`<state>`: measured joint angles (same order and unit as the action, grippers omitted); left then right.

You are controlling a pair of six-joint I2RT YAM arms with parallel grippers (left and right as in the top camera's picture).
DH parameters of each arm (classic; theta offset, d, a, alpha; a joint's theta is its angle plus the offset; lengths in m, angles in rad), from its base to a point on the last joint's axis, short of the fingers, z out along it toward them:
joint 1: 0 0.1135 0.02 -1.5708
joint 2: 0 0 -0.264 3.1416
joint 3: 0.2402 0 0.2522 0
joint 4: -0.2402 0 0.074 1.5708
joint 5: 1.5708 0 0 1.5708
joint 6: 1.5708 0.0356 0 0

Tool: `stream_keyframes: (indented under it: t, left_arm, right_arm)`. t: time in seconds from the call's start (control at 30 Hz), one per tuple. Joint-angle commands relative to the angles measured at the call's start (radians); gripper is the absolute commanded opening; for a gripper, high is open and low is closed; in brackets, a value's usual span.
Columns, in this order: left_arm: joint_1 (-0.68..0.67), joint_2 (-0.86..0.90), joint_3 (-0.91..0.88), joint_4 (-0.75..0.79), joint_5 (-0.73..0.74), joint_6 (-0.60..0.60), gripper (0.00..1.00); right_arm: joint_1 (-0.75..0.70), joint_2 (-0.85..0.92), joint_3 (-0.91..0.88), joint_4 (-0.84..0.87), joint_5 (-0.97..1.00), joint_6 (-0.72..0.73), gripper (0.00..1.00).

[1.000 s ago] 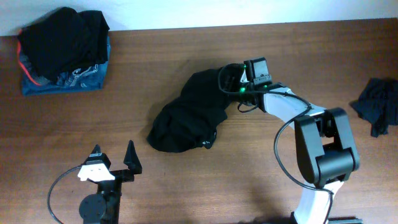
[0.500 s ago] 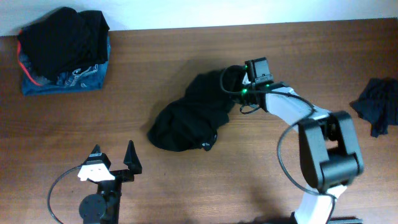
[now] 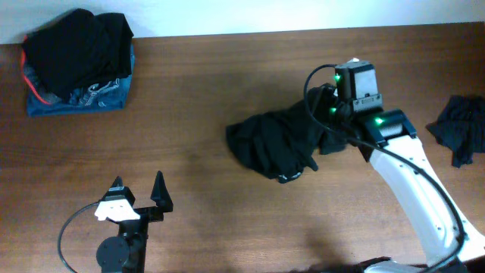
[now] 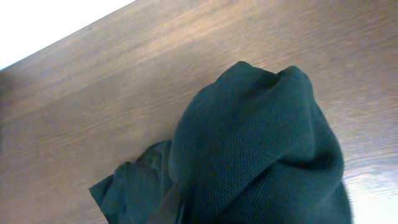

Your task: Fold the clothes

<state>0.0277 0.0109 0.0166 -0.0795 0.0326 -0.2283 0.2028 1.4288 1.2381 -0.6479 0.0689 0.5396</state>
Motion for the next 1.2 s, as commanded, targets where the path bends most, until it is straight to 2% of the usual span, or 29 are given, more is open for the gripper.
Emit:
stream_keyframes:
  t: [0.0,0.1,0.27,0.33,0.4,0.63,0.73,0.77,0.83,0.97,1.07,1.17]
  left_arm:
    - [0.004,-0.005,-0.007,0.000,-0.003,0.010,0.99]
    - [0.004,-0.005,-0.007,0.000,-0.003,0.010,0.99]
    - [0.004,-0.005,-0.007,0.000,-0.009,0.018,0.99]
    - [0.006,-0.005,-0.007,0.001,-0.085,0.067,0.99]
    - [0.006,-0.005,-0.007,0.004,-0.111,0.066,0.99]
    - [0.006,-0.005,-0.007,0.014,-0.111,0.065,0.99]
    - [0.006,-0.005,-0.006,0.120,0.091,0.062,0.99]
    - [0.006,-0.005,-0.006,0.151,0.115,0.062,0.99]
    - [0.006,-0.005,-0.006,0.343,0.271,0.063,0.99]
    - [0.006,-0.005,0.008,0.496,0.439,0.062,0.99]
    - [0.006,0.013,0.089,0.398,0.475,0.080,0.99]
    - [0.006,0.058,0.195,0.234,0.536,0.237,0.99]
  right_arm:
    - [-0.006,-0.029,0.013,-0.015,0.085,-0.012,0.14]
    - [-0.007,-0.028,0.013,-0.063,0.176,-0.011,0.16]
    - [-0.007,-0.028,0.013,-0.072,0.178,-0.011,0.16]
    - [-0.007,-0.022,0.013,-0.071,0.175,-0.011,0.16]
    - [-0.007,-0.006,0.013,-0.075,0.175,-0.011,0.17]
    - [-0.007,0.029,0.013,-0.093,0.172,-0.011,0.17]
    - [-0.007,0.031,0.013,-0.092,0.172,-0.011,0.17]
    - [-0.007,0.031,0.013,-0.092,0.172,-0.011,0.17]
    - [-0.007,0.031,0.013,-0.090,0.172,-0.012,0.17]
    - [-0.007,0.031,0.013,-0.078,0.172,-0.012,0.17]
    - [-0.007,0.031,0.013,-0.060,0.172,-0.012,0.18]
    - [-0.007,0.031,0.013,-0.061,0.171,-0.012,0.18]
